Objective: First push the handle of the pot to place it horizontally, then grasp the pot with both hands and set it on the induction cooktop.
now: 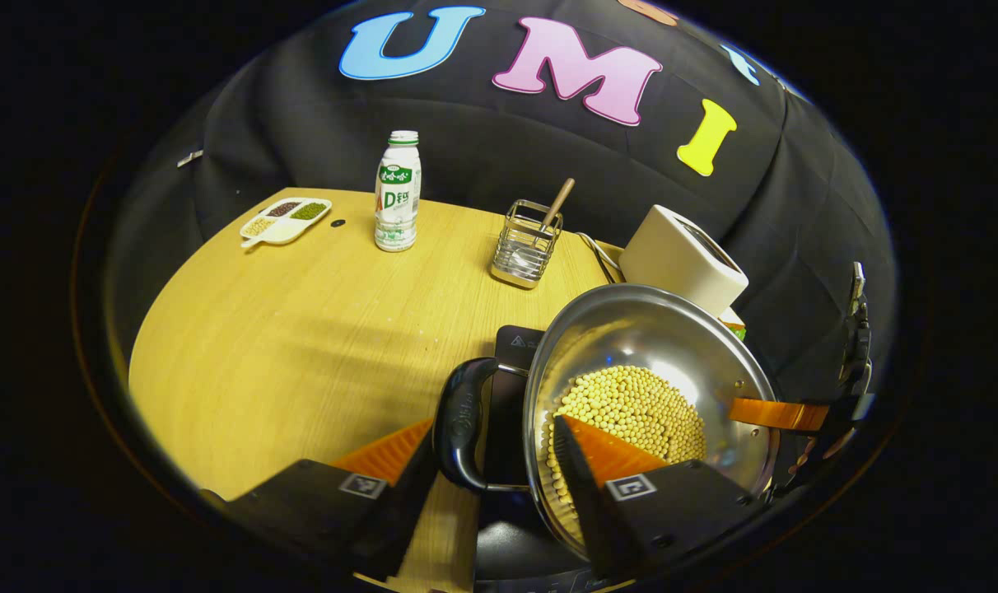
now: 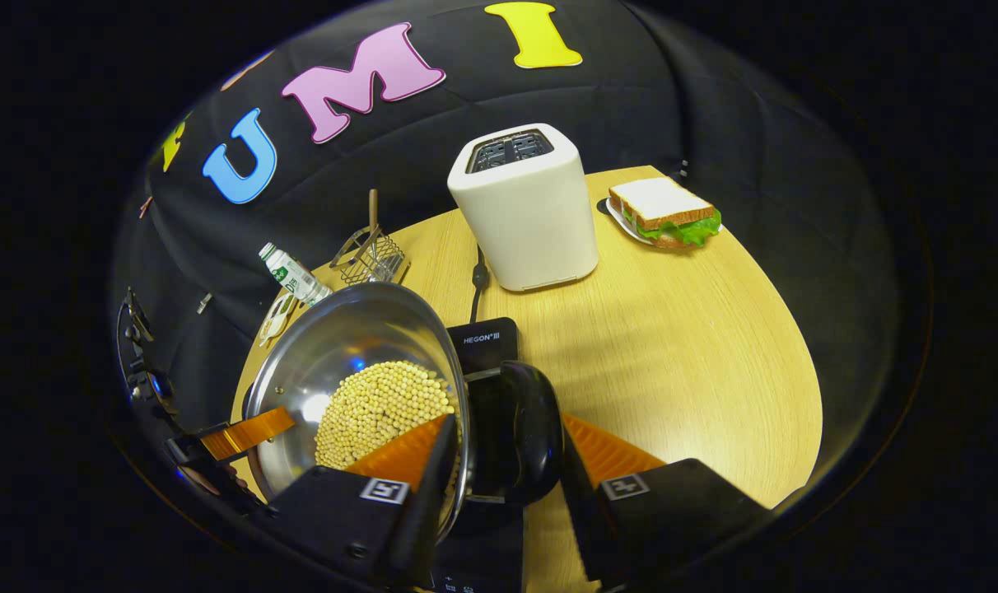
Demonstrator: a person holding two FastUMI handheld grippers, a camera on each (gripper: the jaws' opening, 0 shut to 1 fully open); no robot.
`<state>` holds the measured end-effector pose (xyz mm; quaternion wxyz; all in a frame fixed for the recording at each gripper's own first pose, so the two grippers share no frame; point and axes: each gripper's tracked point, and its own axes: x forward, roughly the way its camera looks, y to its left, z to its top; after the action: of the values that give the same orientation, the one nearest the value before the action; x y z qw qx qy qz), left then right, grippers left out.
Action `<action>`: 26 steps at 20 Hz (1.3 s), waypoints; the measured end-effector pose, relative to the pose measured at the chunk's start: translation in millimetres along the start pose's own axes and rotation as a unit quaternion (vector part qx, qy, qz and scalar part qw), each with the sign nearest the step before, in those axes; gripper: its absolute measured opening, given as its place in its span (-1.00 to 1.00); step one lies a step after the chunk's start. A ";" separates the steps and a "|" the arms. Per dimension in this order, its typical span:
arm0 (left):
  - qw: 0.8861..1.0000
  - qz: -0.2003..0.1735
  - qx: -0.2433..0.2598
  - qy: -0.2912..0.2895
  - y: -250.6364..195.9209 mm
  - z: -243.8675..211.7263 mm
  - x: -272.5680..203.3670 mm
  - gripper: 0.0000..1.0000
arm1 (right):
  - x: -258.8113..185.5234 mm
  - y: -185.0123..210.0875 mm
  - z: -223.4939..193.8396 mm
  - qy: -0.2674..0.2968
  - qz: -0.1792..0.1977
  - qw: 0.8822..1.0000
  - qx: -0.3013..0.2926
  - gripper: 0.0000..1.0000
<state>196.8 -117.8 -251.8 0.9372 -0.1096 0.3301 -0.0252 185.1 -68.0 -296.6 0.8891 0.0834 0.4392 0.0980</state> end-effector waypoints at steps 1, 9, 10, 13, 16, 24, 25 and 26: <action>1.000 0.009 0.007 -0.002 2.0 0.7 -2.8 0.73 | -4.9 0.6 -2.6 0.000 0.002 1.000 0.001 0.42; 0.995 0.038 0.046 -0.077 -8.0 25.8 -59.7 0.91 | -40.8 -4.7 -4.9 -0.042 -0.011 0.999 -0.003 0.98; 0.994 0.041 0.051 -0.091 -9.3 32.0 -70.9 0.92 | -50.2 -6.4 -2.3 -0.056 -0.019 0.998 -0.010 0.97; 0.987 0.047 0.075 -0.133 -11.8 48.8 -103.4 0.91 | -85.2 -13.7 8.4 -0.108 -0.054 0.992 -0.044 0.98; 0.979 0.042 0.094 -0.178 -15.3 63.9 -147.0 0.91 | -132.8 -5.8 26.1 -0.174 -0.071 0.981 -0.049 0.97; 0.938 0.055 0.116 -0.321 -8.5 91.1 -303.3 0.90 | -297.6 37.8 77.9 -0.370 -0.085 0.922 -0.070 0.96; 0.934 0.062 0.119 -0.332 -5.5 90.5 -318.4 0.90 | -316.6 45.5 79.5 -0.393 -0.079 0.914 -0.065 0.96; 0.931 0.067 0.121 -0.339 -2.5 88.3 -332.9 0.90 | -331.1 51.2 77.7 -0.409 -0.076 0.907 -0.059 0.97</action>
<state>-7.9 -63.7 19.8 0.9990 0.0246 -0.0060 0.0370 44.9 -105.3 15.3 0.9988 0.0300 0.0355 0.0133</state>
